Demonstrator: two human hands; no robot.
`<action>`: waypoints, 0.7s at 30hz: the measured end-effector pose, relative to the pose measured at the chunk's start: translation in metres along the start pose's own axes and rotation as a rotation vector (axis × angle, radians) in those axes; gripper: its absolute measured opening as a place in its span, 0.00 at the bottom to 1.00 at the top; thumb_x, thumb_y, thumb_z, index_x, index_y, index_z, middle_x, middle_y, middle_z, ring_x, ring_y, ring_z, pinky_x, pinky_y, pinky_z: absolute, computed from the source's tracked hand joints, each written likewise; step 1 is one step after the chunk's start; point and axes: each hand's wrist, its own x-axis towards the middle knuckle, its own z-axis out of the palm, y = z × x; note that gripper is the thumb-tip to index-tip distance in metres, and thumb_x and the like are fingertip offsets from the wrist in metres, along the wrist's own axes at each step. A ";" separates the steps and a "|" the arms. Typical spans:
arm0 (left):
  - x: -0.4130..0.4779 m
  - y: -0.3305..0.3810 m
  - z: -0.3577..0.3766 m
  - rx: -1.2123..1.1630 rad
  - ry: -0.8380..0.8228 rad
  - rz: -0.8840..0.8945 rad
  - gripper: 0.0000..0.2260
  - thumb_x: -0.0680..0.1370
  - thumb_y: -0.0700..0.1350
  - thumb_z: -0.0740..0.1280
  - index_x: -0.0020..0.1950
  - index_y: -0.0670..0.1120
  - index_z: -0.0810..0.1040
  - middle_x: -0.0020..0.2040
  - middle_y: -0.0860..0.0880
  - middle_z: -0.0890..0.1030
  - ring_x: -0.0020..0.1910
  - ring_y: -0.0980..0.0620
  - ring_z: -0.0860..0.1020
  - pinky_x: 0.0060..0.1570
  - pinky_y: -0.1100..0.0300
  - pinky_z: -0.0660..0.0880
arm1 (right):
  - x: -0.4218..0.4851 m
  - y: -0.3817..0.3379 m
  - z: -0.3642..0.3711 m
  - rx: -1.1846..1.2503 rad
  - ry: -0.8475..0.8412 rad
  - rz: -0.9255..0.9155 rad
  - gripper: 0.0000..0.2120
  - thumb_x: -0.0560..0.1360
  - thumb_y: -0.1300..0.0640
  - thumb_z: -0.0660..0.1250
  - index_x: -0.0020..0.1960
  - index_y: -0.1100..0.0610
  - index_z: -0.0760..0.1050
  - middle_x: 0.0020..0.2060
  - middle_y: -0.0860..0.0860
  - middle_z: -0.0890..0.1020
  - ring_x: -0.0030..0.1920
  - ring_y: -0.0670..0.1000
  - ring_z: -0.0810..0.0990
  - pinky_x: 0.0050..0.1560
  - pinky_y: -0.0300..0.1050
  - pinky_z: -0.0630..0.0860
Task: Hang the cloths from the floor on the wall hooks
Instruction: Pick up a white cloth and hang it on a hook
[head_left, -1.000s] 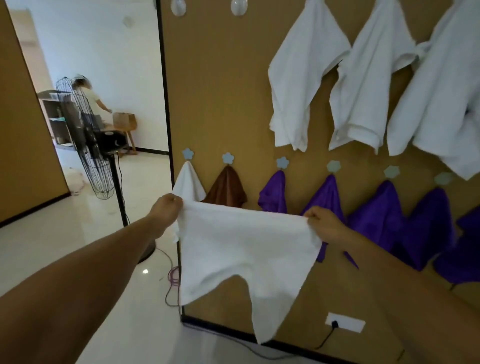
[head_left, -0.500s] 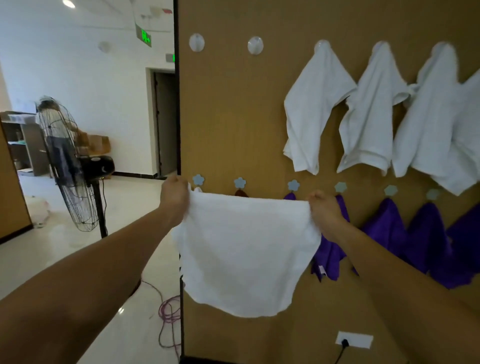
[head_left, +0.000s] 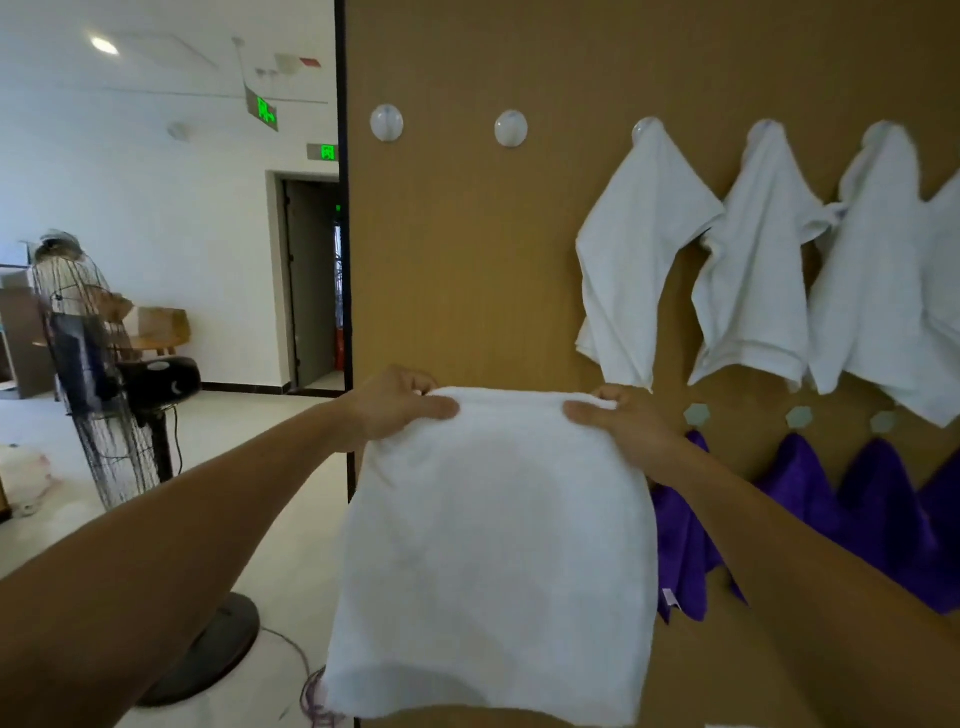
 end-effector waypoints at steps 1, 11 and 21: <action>0.008 0.001 0.002 -0.087 0.057 0.006 0.14 0.70 0.51 0.74 0.26 0.53 0.75 0.28 0.57 0.76 0.29 0.57 0.75 0.30 0.64 0.69 | 0.011 -0.002 0.003 0.046 0.024 0.001 0.23 0.64 0.36 0.74 0.53 0.46 0.74 0.56 0.50 0.77 0.59 0.55 0.77 0.64 0.50 0.72; 0.114 0.037 -0.014 -0.209 0.390 0.148 0.04 0.73 0.41 0.64 0.44 0.48 0.69 0.37 0.49 0.73 0.33 0.51 0.72 0.28 0.60 0.68 | 0.121 -0.065 0.002 0.017 0.087 -0.284 0.09 0.76 0.54 0.64 0.56 0.48 0.70 0.52 0.46 0.75 0.49 0.45 0.75 0.44 0.39 0.70; 0.189 0.079 -0.044 0.007 0.378 0.336 0.14 0.69 0.64 0.71 0.42 0.56 0.78 0.40 0.57 0.81 0.41 0.57 0.80 0.38 0.62 0.73 | 0.189 -0.111 -0.015 -0.053 -0.017 -0.310 0.23 0.68 0.38 0.72 0.52 0.55 0.80 0.47 0.47 0.83 0.48 0.46 0.81 0.51 0.41 0.75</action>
